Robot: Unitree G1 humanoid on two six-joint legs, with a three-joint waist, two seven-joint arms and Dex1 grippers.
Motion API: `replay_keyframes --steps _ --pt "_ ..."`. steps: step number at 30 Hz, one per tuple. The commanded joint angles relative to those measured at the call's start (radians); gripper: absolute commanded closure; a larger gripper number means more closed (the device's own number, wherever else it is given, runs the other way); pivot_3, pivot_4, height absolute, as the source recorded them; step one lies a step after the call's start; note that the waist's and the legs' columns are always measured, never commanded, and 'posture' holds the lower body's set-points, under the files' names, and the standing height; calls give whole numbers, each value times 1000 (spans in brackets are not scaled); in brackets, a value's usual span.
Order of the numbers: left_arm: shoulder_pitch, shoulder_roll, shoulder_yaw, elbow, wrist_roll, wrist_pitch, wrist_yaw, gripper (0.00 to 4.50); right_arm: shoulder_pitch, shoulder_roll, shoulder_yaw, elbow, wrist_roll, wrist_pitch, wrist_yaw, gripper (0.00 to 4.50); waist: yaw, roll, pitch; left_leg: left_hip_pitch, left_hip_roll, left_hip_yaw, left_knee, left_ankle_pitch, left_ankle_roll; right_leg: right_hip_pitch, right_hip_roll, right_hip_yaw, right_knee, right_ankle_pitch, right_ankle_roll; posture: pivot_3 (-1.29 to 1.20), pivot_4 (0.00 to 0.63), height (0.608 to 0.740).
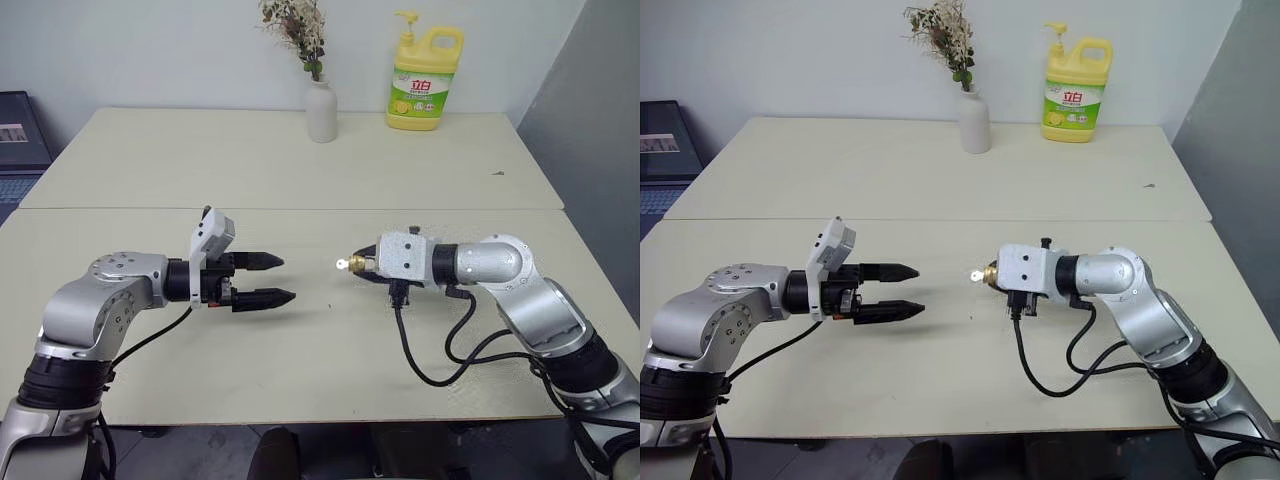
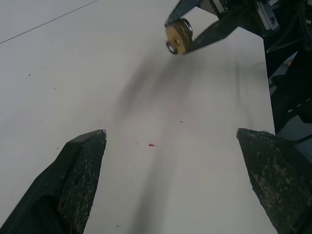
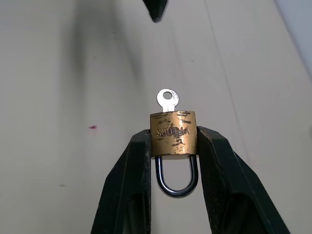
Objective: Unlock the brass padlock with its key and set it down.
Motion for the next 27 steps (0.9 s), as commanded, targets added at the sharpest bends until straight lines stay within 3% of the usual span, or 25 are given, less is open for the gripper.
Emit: replay_keyframes --steps 1,5,10,27 --pt "2 8 26 -29 -5 -10 8 0 15 -11 -23 -14 -60 -92 -56 3568 0 0 0 0 0 0 0 0 0 0 0 0 0 0 0 0 150 740" --pt "-13 6 29 -22 -9 -8 11 0 23 -34 -25 -17 -201 -293 -168 3568 1 0 0 0 0 0 0 0 0 0 0 0 0 0 0 0 150 740" --pt "-57 -4 28 -2 -18 -1 16 0 36 -22 -42 -3 -242 -402 -223 3568 1 0 0 0 0 0 0 0 0 0 0 0 0 0 0 0 150 740" --pt "-253 -157 18 -6 -71 84 146 0 34 32 -49 -22 -272 -453 -230 3568 5 0 0 0 0 0 0 0 0 1 0 0 0 3 -5 0 150 740"
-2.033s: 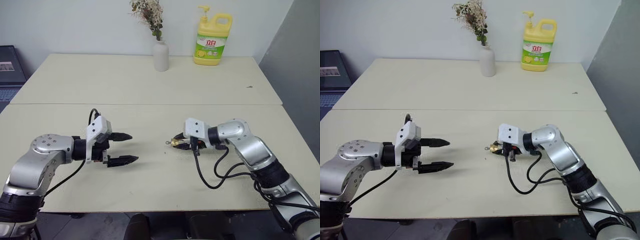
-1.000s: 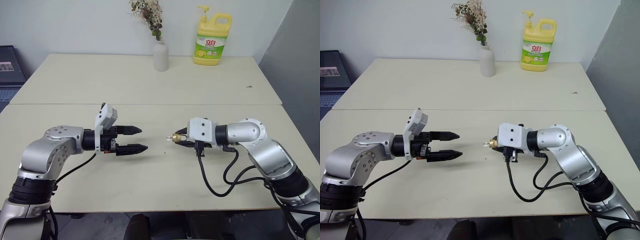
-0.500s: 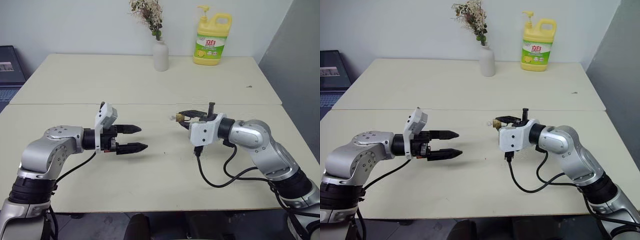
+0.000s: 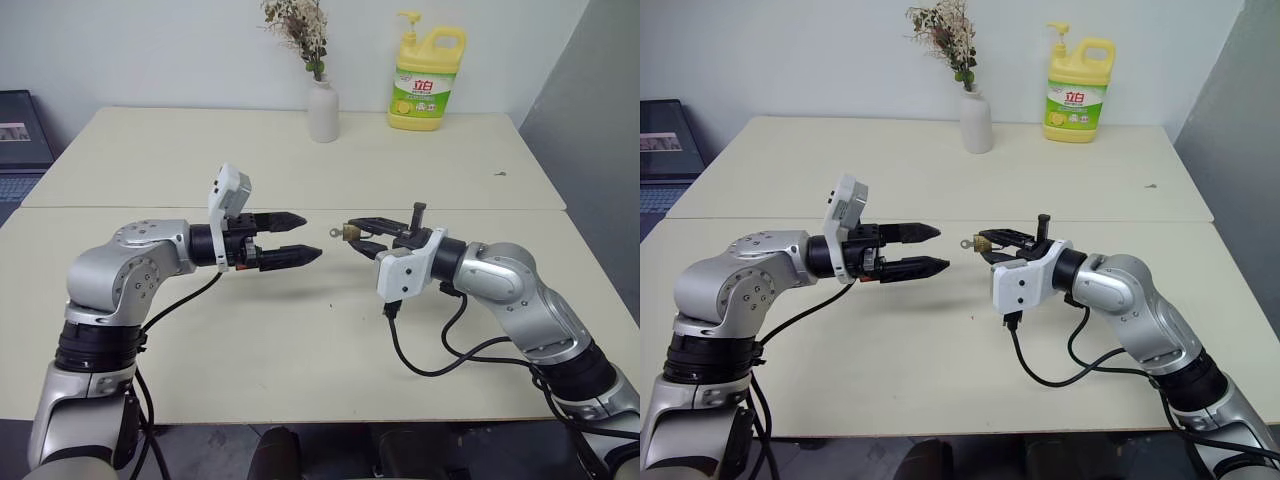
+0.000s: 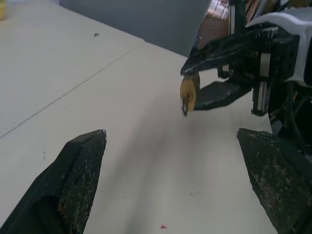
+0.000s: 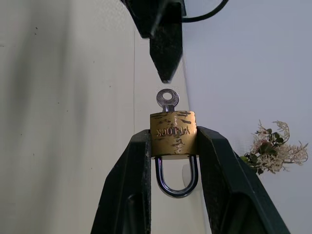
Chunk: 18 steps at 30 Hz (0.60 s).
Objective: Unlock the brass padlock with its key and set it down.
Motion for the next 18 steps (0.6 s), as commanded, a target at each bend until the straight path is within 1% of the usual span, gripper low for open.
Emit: replay_keyframes --steps 1,10,13,18 --pt "-33 -10 13 -37 -28 12 8 0 -23 11 -28 -31 -11 -7 0 3568 0 0 0 0 0 0 0 0 0 0 0 0 0 0 0 0 150 740" --pt "-63 -33 11 -14 -65 67 -1 0 -18 24 -30 -51 -26 -14 10 3568 0 0 0 0 0 0 0 0 0 0 0 0 0 0 0 0 150 740" --pt "-72 -29 -1 2 -54 62 -16 579 -16 26 -29 -54 -30 -18 13 3568 0 0 0 0 0 0 0 0 0 0 0 0 0 0 0 0 150 740" --pt "-77 -22 -26 28 -29 43 -49 2199 -15 30 -28 -57 -32 -21 15 3568 0 0 0 0 0 0 0 0 0 0 0 0 0 0 0 0 150 740"
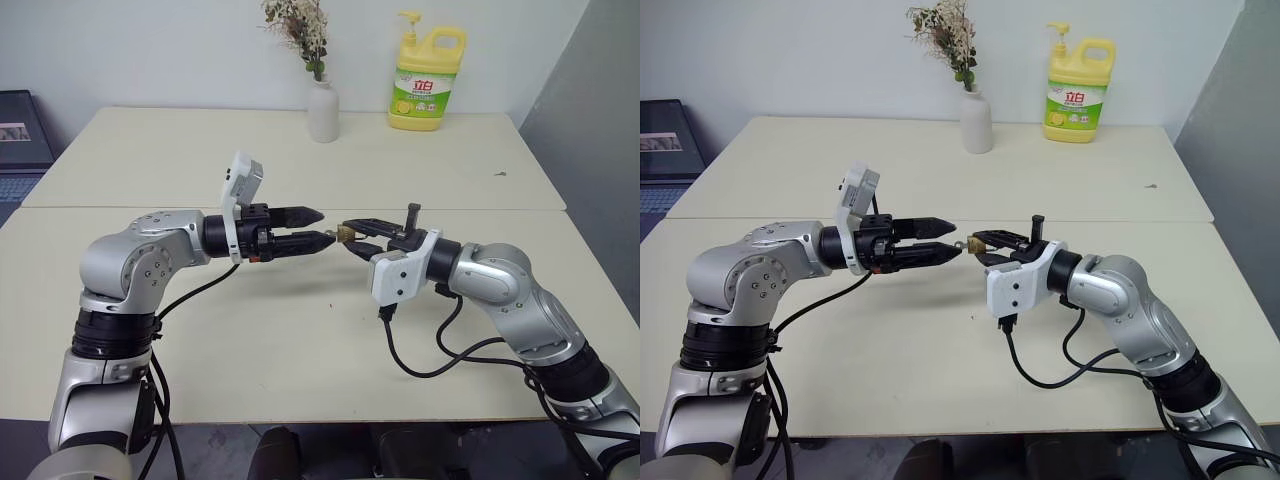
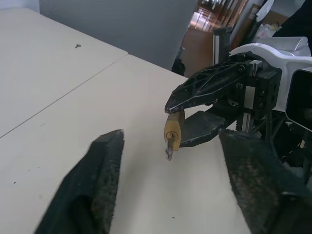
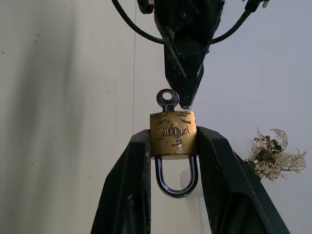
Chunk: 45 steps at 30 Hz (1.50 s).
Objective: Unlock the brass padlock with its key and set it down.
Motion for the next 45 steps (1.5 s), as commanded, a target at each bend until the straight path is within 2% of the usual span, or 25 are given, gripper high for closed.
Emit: replay_keyframes --steps 1,7,8,31,34,37,45 --pt "-18 14 -21 -3 18 -30 -37 2498 -15 7 -27 -44 -4 -13 -2 3568 0 0 0 0 0 0 0 0 0 0 0 0 0 0 0 0 150 740" --pt "-25 14 -39 22 45 -49 -65 4486 -26 17 -24 -44 -2 -12 2 3568 0 0 0 0 0 0 0 0 0 0 0 0 0 0 0 0 150 740" --pt "-27 12 -40 26 47 -48 -68 4500 -27 18 -24 -44 -2 -12 2 3568 0 0 0 0 0 0 0 0 0 0 0 0 0 0 0 0 150 740" --pt "-45 -16 -21 55 32 -27 -59 4500 -22 22 -29 -46 4 -18 30 3568 0 0 0 0 0 0 0 0 0 0 0 0 0 0 0 0 150 740" --pt "-44 -19 -23 53 42 -44 -57 3921 -20 21 -29 -46 6 -19 33 3568 0 0 0 0 0 0 0 0 0 0 0 0 0 0 0 0 150 740" --pt "-45 -22 -24 53 48 -58 -56 3007 -19 23 -30 -44 7 -21 37 3568 0 0 0 0 0 0 0 0 0 0 0 0 0 0 0 0 150 740" --pt "-44 -19 -23 54 34 -47 -68 2996 -17 25 -30 -42 6 -23 43 3568 0 0 0 0 0 0 0 0 0 0 0 0 0 0 0 0 150 740"
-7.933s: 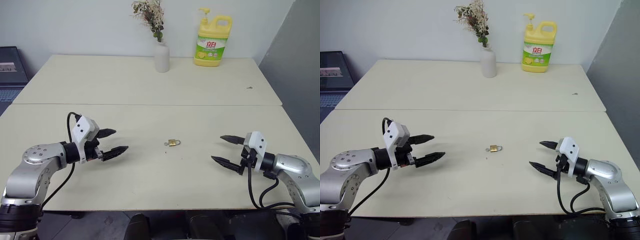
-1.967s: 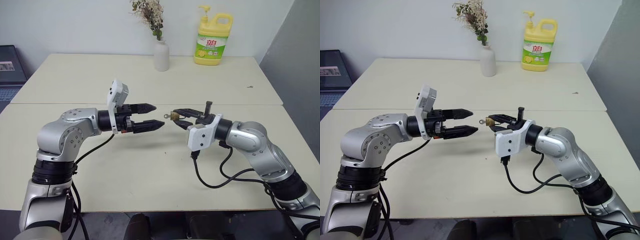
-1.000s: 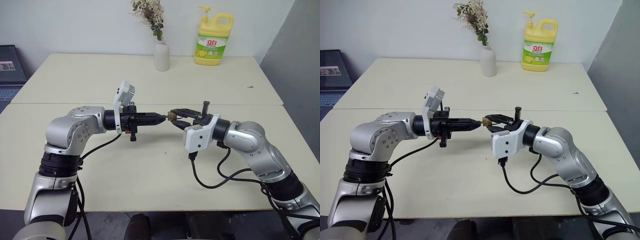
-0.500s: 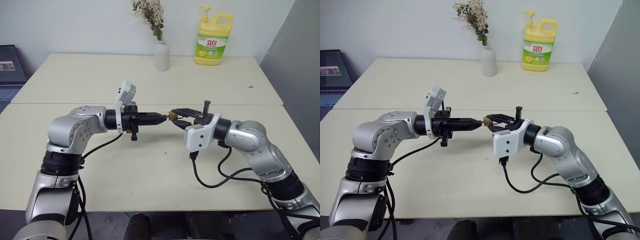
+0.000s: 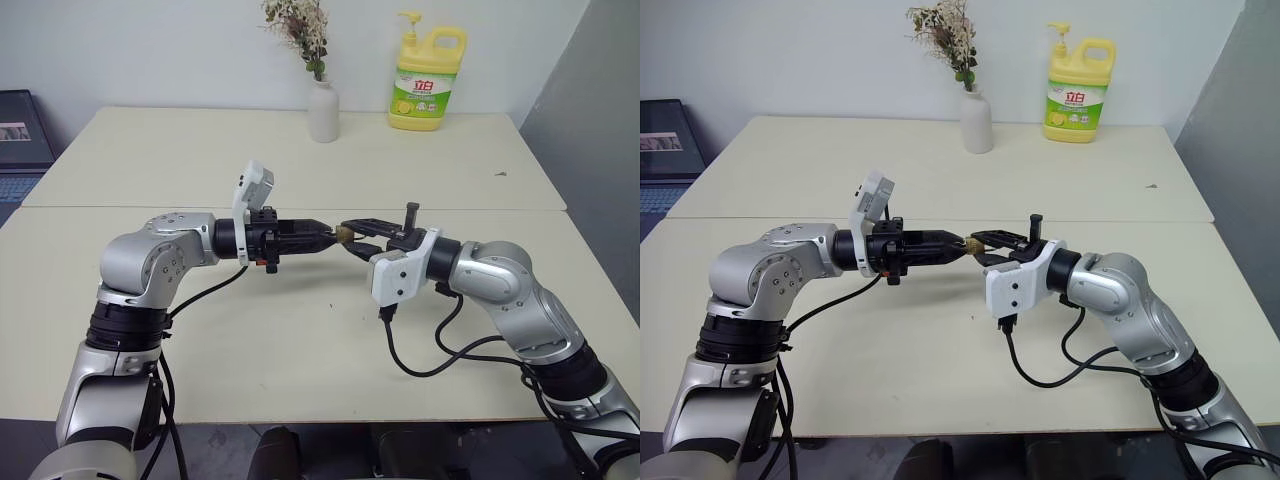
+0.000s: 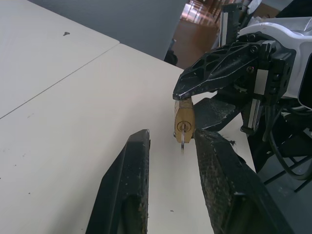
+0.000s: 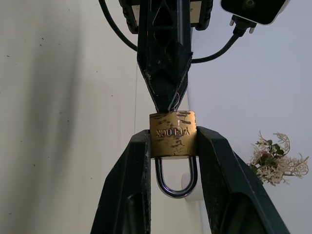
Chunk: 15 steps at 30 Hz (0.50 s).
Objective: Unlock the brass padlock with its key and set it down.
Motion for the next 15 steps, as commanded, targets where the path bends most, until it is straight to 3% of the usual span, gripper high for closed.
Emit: replay_keyframes --steps 1,7,15 --pt "-23 1 31 -9 -26 3 -10 2996 -13 7 -12 -41 10 -18 0 3568 0 0 0 0 0 0 0 0 0 0 0 0 0 0 0 0 150 740" --pt "-28 -2 28 0 -30 7 -5 4427 -13 9 -12 -41 11 -18 1 3568 0 0 0 0 0 0 0 0 0 0 0 0 0 0 0 0 150 740" --pt "-32 -5 21 5 -21 -7 -11 4500 -14 14 -10 -44 13 -12 4 3568 0 0 0 0 0 0 0 0 0 0 0 0 0 0 0 0 150 740"
